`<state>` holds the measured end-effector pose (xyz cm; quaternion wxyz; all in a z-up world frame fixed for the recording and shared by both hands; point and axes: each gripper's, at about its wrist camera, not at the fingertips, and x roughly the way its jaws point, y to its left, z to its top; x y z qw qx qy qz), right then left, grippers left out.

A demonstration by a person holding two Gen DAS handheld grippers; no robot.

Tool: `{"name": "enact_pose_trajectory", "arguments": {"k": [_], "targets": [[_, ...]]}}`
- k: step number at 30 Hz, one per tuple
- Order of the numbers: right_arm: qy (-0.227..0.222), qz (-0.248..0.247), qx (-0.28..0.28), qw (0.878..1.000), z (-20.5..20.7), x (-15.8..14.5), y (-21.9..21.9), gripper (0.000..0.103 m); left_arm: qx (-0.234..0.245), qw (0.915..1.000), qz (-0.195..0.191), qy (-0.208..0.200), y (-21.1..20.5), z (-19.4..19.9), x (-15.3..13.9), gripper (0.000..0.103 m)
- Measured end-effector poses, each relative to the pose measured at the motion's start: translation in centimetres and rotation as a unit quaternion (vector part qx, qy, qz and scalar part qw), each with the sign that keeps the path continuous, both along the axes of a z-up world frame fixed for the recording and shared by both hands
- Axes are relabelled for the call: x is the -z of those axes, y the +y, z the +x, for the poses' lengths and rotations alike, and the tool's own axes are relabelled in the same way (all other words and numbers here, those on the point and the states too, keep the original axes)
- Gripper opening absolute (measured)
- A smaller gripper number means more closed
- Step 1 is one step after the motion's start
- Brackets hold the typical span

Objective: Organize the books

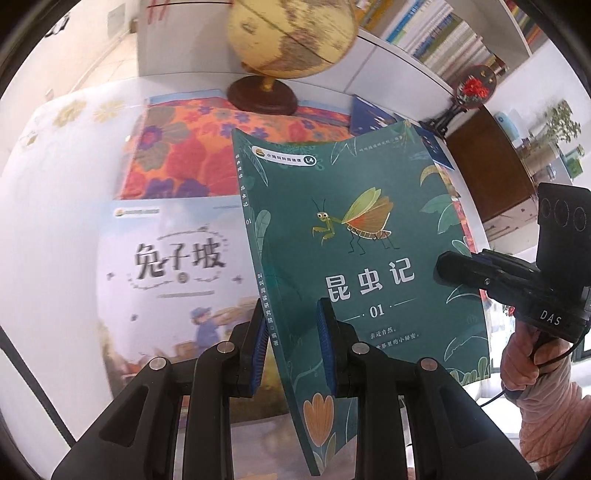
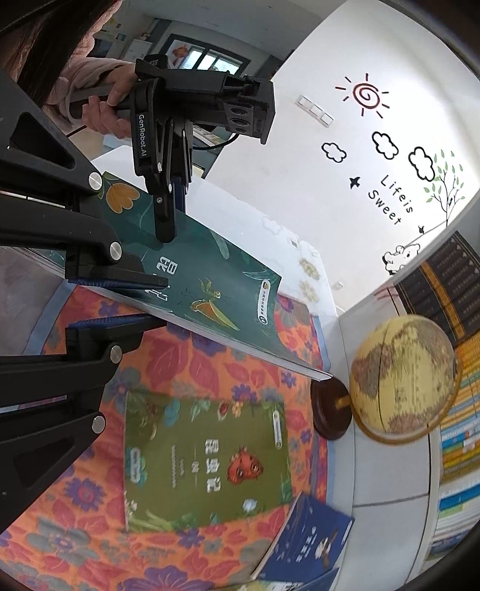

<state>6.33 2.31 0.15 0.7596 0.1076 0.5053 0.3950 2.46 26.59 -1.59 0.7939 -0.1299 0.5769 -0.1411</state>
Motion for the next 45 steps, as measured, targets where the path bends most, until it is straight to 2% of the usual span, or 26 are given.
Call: {"name": "enact_pose_trajectory", "arguments": {"k": [13,22,37,45], "targets": [[0.014,0.006,-0.040,0.999,0.6,1.8,6.9,0.013,-0.053,0.9985,-0.004,0.016,6.5,-1.2,1.9,0.021],[0.024,-0.002,-0.056,0.998,0.7,3.5,9.8,0.014,-0.072,0.9971,-0.003,0.023,9.5,-1.2,3.0,0.022],[0.075,-0.001,-0.050,0.996,0.3,7.8,12.1,0.014,-0.092,0.9939,-0.006,0.061,12.1,-0.6,7.0,0.022],[0.096,-0.006,-0.045,0.994,0.3,9.2,11.9,0.014,-0.091,0.9937,-0.006,0.065,12.3,-0.6,7.4,0.022]]}}
